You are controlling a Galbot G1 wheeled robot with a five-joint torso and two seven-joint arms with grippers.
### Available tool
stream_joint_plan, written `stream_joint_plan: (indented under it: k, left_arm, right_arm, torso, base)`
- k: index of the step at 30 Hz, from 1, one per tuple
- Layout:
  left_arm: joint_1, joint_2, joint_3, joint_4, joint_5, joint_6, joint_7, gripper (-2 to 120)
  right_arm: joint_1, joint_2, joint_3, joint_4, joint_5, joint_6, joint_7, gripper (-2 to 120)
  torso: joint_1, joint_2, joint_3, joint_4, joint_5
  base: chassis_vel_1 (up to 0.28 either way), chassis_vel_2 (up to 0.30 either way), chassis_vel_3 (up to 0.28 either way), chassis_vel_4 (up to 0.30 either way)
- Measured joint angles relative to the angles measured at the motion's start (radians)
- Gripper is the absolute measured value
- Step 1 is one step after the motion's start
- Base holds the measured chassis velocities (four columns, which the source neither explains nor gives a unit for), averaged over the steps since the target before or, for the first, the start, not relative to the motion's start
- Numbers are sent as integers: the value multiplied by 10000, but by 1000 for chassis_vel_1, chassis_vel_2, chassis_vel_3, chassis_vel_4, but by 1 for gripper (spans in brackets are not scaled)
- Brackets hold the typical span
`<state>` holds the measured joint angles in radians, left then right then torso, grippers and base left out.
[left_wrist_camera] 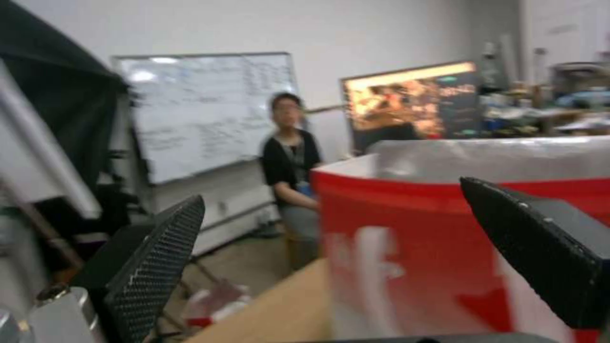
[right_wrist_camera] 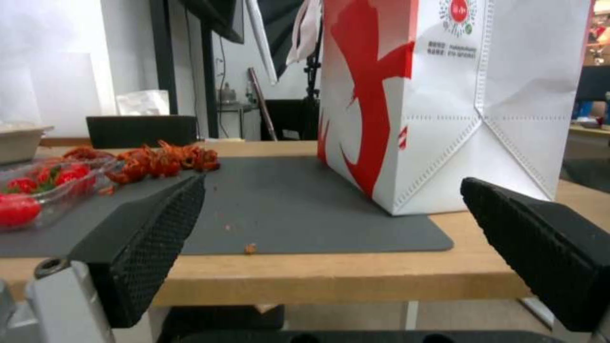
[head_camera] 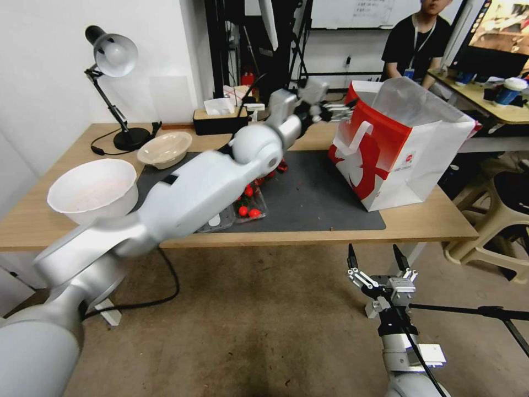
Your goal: Pick up the trash from the table and place it into the takeout bag.
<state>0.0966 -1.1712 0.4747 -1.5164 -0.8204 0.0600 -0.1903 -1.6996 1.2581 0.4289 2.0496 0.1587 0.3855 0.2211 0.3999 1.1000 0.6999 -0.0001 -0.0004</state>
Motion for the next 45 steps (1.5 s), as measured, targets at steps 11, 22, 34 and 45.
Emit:
stream_joint_plan:
  k: [11,22,34,45]
  left_arm:
    - [3901,2375,-2426,-2612,1641,-309,-2248,100]
    - [8123,3284,-5327,-4604,2937,-285,-2390,100]
    - [13005,2520,-7670,-6053,4800,-926,-3474,100]
    - [15459,1511,-8316,-6181,5431,-2196,-3505,100]
  right_arm:
    - [70,-130,-65,136,-19,-95,6,100]
    - [171,-403,-127,269,63,-277,33,100]
    - [286,-486,-130,433,111,-430,61,100]
    - [254,-431,-206,434,83,-438,53,100]
  torso:
    - [0,-1,1,4,-2]
    - [0,0,0,1,-1]
    - [0,1,-1,0,4]
    - [0,1,0,2,6]
  base:
    - [0,0,0,0]
    - [0,0,0,0]
    - [0,0,0,0]
    - [0,0,0,0]
